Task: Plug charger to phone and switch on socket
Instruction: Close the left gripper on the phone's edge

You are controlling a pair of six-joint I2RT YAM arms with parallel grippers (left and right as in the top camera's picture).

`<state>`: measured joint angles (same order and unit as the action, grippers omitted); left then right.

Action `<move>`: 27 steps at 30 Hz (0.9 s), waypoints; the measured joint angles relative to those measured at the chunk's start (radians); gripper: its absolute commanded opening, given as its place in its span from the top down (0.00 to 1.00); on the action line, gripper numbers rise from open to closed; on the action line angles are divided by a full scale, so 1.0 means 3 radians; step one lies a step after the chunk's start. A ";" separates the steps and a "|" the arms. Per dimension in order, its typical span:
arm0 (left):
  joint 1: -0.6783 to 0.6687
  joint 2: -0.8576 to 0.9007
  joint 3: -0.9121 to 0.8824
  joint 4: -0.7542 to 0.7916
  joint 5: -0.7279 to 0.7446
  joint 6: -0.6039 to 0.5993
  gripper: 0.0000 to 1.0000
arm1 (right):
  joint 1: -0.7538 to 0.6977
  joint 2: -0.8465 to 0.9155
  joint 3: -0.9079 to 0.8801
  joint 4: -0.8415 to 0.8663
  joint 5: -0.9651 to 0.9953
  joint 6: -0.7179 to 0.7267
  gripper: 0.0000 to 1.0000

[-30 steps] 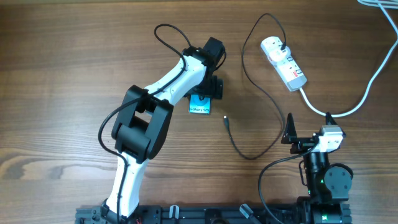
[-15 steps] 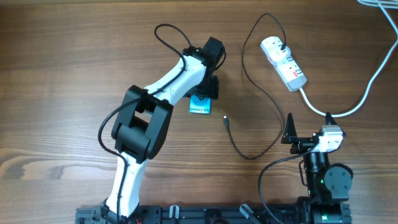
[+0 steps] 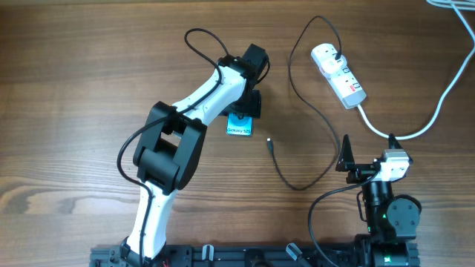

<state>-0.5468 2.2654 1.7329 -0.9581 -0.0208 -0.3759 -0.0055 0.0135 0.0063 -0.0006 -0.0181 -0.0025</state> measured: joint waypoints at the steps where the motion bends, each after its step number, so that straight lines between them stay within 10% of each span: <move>1: 0.0000 0.0000 0.0000 -0.0001 0.0001 0.0000 0.32 | 0.0000 0.0000 0.0000 0.0000 0.0000 0.0000 0.00; 27: 0.0233 -0.0318 -0.0033 -0.0173 0.0142 -0.0079 0.34 | 0.0000 0.0000 0.0000 0.0000 0.0000 0.0000 0.00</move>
<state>-0.4770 2.1700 1.7229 -1.0100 0.0219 -0.3996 -0.0055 0.0135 0.0063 -0.0006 -0.0181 -0.0025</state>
